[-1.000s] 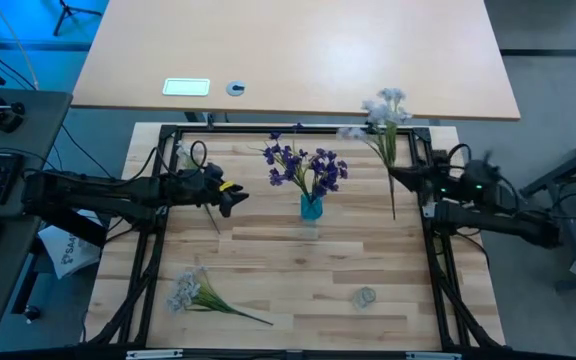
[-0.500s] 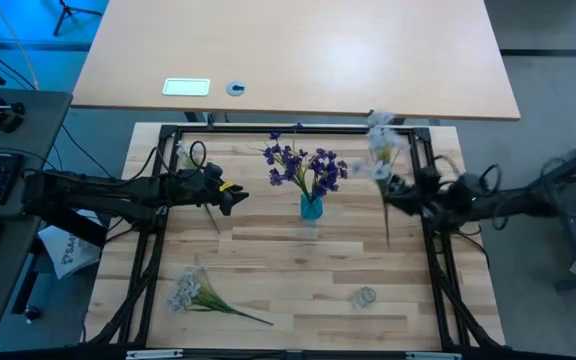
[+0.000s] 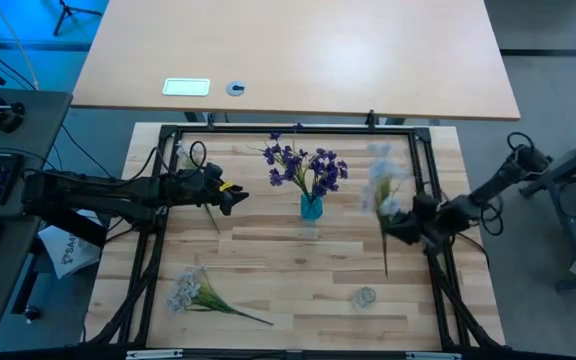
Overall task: Sort flowers into vase by color
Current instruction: Put the top right white flowers into the transparent crystal vase
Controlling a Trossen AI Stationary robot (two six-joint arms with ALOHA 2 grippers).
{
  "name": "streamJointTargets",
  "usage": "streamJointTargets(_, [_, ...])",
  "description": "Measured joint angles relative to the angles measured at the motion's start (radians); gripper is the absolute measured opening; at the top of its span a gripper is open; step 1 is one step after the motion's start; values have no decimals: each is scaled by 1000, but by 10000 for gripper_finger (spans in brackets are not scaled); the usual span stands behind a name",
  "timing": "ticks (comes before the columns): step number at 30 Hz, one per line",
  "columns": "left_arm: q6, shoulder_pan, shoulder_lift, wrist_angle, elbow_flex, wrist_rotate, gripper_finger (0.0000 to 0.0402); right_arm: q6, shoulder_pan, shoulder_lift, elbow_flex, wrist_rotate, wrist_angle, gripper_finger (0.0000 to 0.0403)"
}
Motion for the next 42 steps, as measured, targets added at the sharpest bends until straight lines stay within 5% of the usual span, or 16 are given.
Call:
streamJointTargets(10, [-1,0,0,-2,0,0,204,-39,113,326,56,109,195,0])
streamJointTargets(21, [-1,0,0,-17,0,23,204,-77,131,655,75,103,414,0])
streamJointTargets(31, [-16,0,0,-66,-1,23,204,-142,153,719,73,197,420,0])
streamJointTargets(42, [-63,0,0,-61,-1,31,204,-231,152,719,73,89,396,0])
